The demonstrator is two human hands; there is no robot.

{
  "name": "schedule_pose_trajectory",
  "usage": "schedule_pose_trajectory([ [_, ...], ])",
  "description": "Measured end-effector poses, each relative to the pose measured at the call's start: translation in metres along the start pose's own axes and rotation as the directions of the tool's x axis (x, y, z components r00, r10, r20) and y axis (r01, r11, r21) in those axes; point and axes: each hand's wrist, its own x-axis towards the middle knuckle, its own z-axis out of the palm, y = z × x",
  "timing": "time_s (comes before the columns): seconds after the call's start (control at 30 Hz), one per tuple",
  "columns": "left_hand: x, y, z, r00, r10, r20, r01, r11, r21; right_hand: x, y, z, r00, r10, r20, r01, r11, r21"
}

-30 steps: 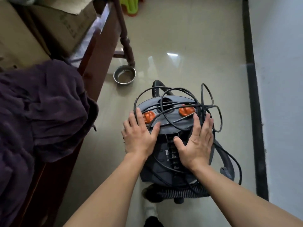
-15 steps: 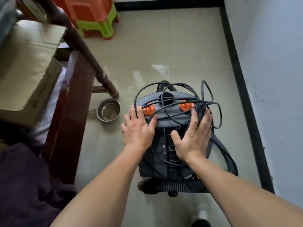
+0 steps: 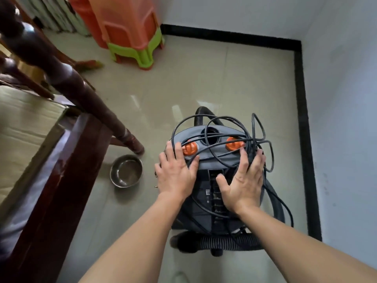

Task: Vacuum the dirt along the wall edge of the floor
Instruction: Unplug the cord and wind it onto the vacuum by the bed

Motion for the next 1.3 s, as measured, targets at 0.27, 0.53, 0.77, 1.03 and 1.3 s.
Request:
schedule_pose_trajectory([
  [0.27,0.114,0.039,-0.009,0.999,0.023,0.029,-0.022,0.999,-0.034,0.138,-0.015,-0.025,0.998,-0.035,0.044,0.038,0.997,-0.073],
  [0.53,0.215,0.053,-0.025,0.997,-0.041,0.06,0.041,0.999,0.004,0.245,-0.053,-0.023,0.992,-0.111,0.056,0.113,0.993,-0.031],
  [0.77,0.276,0.034,-0.041,0.969,-0.248,0.013,0.248,0.969,-0.015,0.33,-0.107,-0.004,0.943,-0.29,0.165,0.297,0.955,-0.017],
  [1.03,0.311,-0.003,-0.057,0.831,-0.556,0.01,0.554,0.828,-0.086,0.396,-0.189,0.022,0.773,-0.536,0.34,0.579,0.815,-0.033],
  [1.3,0.362,-0.068,-0.081,0.716,-0.697,0.041,0.695,0.706,-0.137,0.438,-0.292,0.062,0.649,-0.634,0.421,0.708,0.706,-0.028],
])
